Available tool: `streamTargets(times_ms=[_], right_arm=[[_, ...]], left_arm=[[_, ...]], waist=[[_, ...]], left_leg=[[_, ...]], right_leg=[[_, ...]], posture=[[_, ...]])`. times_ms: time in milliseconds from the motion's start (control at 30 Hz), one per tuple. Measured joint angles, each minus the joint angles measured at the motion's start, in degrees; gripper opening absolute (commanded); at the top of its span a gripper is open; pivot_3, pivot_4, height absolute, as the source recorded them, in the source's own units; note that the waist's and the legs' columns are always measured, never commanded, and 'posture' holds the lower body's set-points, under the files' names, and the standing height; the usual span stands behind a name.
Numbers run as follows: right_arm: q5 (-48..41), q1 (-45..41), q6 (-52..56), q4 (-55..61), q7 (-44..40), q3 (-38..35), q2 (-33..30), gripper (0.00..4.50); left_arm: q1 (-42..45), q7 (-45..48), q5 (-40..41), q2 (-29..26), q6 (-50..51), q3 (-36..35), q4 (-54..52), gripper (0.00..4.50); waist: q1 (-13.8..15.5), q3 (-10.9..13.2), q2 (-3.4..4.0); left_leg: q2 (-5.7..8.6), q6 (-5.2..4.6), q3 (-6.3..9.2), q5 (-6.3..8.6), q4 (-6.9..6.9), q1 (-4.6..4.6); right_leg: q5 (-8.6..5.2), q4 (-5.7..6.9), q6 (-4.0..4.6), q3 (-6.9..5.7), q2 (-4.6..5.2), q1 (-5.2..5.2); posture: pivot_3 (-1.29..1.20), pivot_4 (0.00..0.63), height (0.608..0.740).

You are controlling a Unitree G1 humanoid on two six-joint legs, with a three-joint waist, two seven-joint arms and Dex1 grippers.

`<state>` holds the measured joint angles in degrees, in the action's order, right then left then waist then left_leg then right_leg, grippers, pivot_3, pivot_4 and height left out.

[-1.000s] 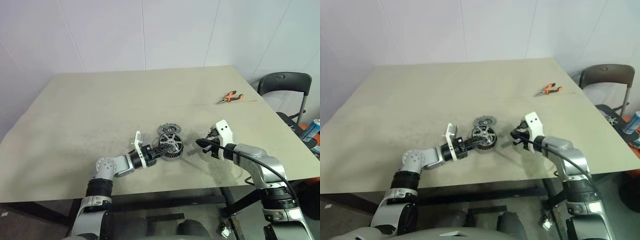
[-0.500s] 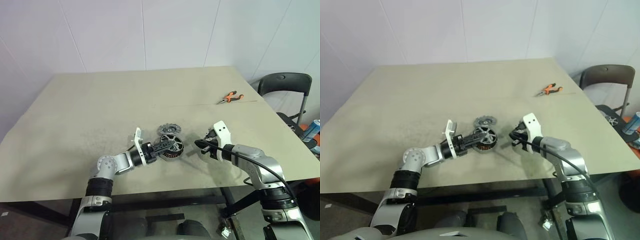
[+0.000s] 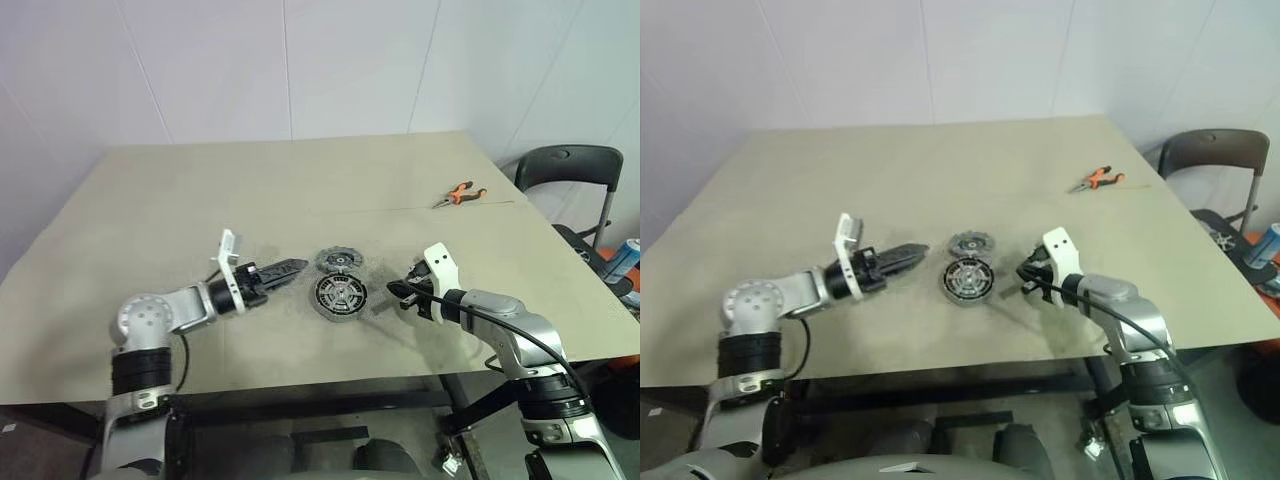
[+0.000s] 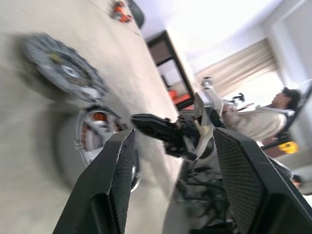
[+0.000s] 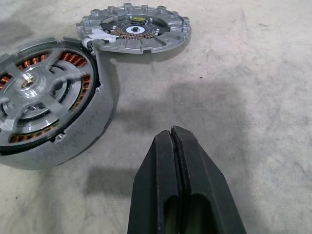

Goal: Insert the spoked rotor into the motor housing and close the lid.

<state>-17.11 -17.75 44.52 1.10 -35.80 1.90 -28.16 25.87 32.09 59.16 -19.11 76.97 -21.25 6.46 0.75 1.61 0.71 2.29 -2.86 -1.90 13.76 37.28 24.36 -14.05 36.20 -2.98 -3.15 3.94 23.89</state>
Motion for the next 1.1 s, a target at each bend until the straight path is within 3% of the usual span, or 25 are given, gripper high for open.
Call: streamTargets(times_ms=[233,400,500,667,833,1000,1100], right_arm=[[0.02,-1.55,-0.78,-1.34,-0.01,0.19,1.66,0.0],[-1.28,-5.91,-0.85,1.46,-2.02,0.68,2.18,0.0],[-1.86,-8.32,-1.76,2.54,-4.14,1.56,2.2,0.6],[-2.11,-11.91,-2.59,2.7,-7.52,4.74,2.5,2.24],[0.15,-12.57,-3.91,0.57,-9.83,10.74,2.57,2.24],[1.81,-13.27,-6.65,-1.74,-11.0,11.64,2.69,2.24],[3.5,-13.47,-9.05,-4.17,-10.48,11.96,3.02,1.61]], left_arm=[[4.29,-1.43,0.3,-6.79,-1.75,-4.5,-0.59,2.71],[2.2,-0.69,-3.67,-8.98,-9.5,-1.56,-8.0,2.71],[-2.75,3.61,-6.95,-9.55,-17.53,1.54,-14.99,2.75],[-11.56,13.16,-14.07,-11.29,-32.29,7.32,-21.27,2.75],[-15.65,20.66,-28.09,-16.28,-49.32,15.68,-19.64,2.75],[-15.61,23.21,-31.23,-16.56,-55.63,16.38,-17.45,2.75],[-15.57,23.53,-31.35,-15.55,-57.13,16.38,-17.15,2.75]], waist=[[-0.08,0.01,-0.02],[-0.23,0.02,-0.03],[-0.28,0.01,-0.01],[-0.15,0.01,-0.01],[0.0,0.02,0.05],[-0.07,0.02,0.03],[-0.07,0.02,0.04]], left_leg=[[0.0,0.02,-0.01,0.0,-0.04,0.0],[0.0,0.07,-0.05,-0.02,-0.17,0.05],[0.0,0.08,-0.14,-0.02,-0.27,0.04],[0.0,0.11,-0.19,-0.03,-0.3,0.02],[-0.01,0.11,-0.25,-0.03,-0.31,0.02],[0.0,0.07,-0.33,0.0,-0.31,0.04],[-0.01,0.06,-0.35,-0.01,-0.31,0.04]], right_leg=[[0.0,0.0,0.0,0.02,0.0,0.03],[0.01,0.01,0.01,0.07,0.0,0.17],[0.01,-0.01,0.04,0.15,0.0,0.2],[0.04,0.0,0.11,0.18,0.01,0.33],[0.05,-0.01,0.14,0.17,0.07,0.48],[0.06,-0.02,0.12,0.16,0.12,0.45],[0.07,0.02,0.11,0.16,0.13,0.4]], posture=[[0.0,0.0,0.74],[0.0,0.0,0.74],[0.0,0.0,0.74],[0.0,0.0,0.74],[0.0,0.0,0.74],[0.0,0.0,0.74],[0.0,0.0,0.74]])
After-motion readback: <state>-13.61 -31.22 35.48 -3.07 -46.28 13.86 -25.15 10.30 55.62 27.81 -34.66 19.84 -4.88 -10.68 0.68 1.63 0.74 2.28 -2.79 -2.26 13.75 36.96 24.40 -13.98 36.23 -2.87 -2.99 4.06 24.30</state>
